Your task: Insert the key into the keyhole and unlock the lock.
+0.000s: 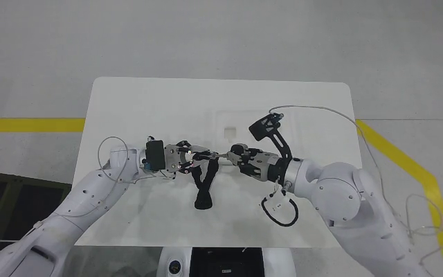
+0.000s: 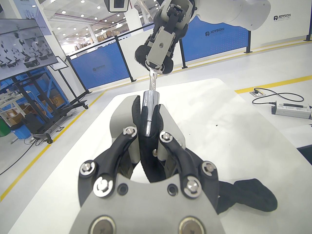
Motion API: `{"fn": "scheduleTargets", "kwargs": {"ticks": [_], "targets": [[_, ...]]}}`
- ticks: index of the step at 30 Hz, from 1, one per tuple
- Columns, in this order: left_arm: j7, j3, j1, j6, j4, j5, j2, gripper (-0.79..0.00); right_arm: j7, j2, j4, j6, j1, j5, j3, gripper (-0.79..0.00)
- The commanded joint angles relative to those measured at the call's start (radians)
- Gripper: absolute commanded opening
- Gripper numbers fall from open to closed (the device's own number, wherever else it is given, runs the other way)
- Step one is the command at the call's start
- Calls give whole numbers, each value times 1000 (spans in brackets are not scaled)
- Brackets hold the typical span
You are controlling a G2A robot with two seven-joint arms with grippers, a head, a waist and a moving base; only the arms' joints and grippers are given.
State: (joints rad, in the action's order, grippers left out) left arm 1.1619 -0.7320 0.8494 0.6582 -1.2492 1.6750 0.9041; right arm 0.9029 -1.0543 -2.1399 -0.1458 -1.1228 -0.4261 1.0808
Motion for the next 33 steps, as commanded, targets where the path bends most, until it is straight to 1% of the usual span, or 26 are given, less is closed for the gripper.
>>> {"fn": "scheduleTargets", "kwargs": {"ticks": [1, 10, 17, 33], "targets": [[0, 0, 0, 0, 0, 0, 0, -785, 8, -2, 5, -3, 12, 6, -3, -785], [0, 0, 0, 0, 0, 0, 0, -785, 70, -9, 15, -35, 69, 9, -33, -785], [0, 0, 0, 0, 0, 0, 0, -785, 55, -18, 23, -49, 96, -3, -61, -785], [0, 0, 0, 0, 0, 0, 0, -785, 66, -33, 41, -101, 137, -58, -120, -785]]}}
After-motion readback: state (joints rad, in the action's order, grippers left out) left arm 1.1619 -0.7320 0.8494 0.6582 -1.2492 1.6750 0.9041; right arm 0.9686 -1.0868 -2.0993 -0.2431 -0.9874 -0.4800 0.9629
